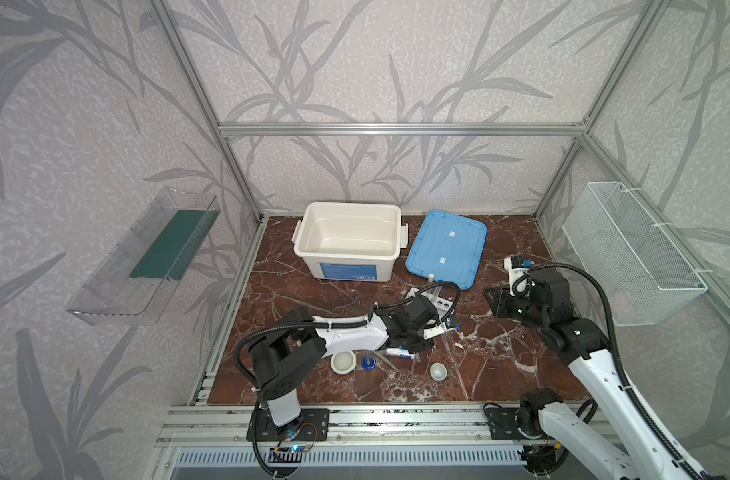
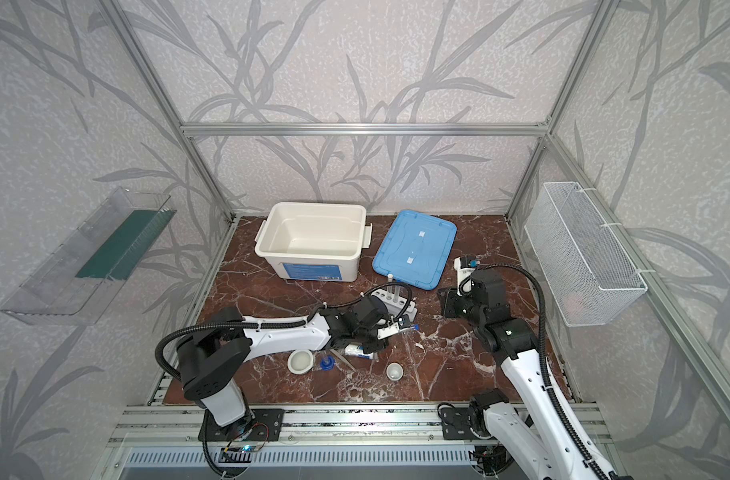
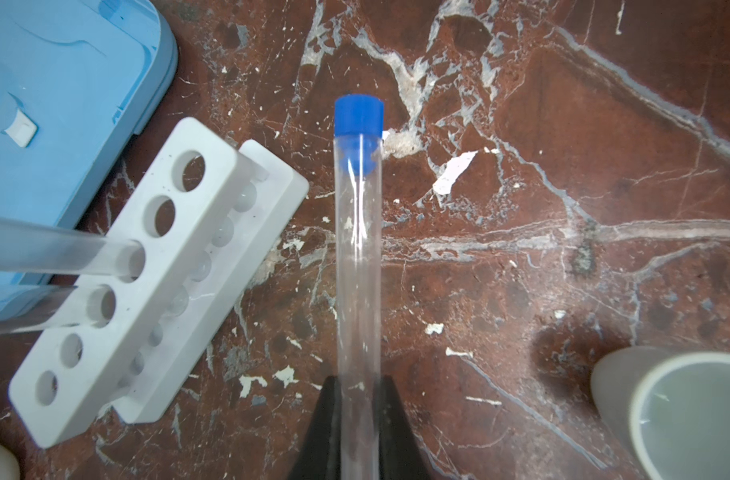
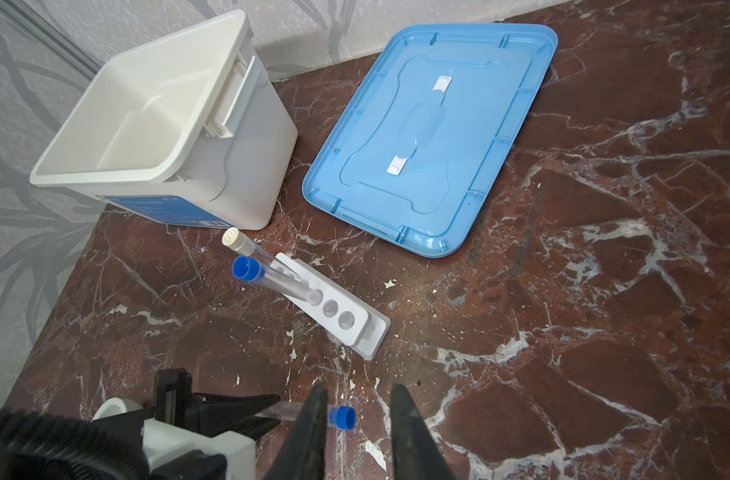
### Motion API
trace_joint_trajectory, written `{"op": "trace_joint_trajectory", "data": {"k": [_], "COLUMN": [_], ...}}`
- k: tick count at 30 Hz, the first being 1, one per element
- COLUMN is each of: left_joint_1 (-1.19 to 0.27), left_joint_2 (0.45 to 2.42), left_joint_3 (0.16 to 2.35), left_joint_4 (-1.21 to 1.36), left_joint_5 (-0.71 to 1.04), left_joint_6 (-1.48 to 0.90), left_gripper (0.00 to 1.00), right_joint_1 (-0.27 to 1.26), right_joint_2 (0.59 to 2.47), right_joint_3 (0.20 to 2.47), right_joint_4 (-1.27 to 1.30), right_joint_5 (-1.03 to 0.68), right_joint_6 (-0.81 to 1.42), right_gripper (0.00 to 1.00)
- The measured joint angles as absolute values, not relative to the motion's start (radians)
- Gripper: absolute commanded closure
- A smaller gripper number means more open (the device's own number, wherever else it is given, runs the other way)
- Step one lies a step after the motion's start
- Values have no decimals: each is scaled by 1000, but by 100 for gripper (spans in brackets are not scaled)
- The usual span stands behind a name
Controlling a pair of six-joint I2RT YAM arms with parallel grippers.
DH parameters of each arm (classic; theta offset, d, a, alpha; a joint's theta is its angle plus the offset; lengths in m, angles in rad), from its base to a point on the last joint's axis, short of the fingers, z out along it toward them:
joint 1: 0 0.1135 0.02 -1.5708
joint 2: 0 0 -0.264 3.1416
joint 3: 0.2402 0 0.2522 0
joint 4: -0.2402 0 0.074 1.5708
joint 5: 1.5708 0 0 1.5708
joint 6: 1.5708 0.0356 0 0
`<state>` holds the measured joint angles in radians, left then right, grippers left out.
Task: Organize the chemistry lab equipment
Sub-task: 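Lift the tube with the left gripper while the right gripper reaches its blue cap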
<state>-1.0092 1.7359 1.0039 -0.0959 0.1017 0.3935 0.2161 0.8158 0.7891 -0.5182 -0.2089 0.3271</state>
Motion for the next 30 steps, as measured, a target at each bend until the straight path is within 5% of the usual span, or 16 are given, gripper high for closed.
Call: {"op": "trace_joint_trajectory", "data": {"k": [8,30], "left_joint_1": [-973,-947], "left_joint_2": [1579,1445], "left_joint_3": [956,881], "left_joint_4": [-29,92], "left_joint_5": [141,271], "left_joint_6": [327,234], "left_gripper": [86,86], "right_joint_1": [209,226], "right_joint_2": [868,908], "right_joint_3": [803,822], "right_joint_4": [-561,-570], "right_joint_5": [-377,-621], "right_joint_6": [315,314], "right_gripper": [47,52]}}
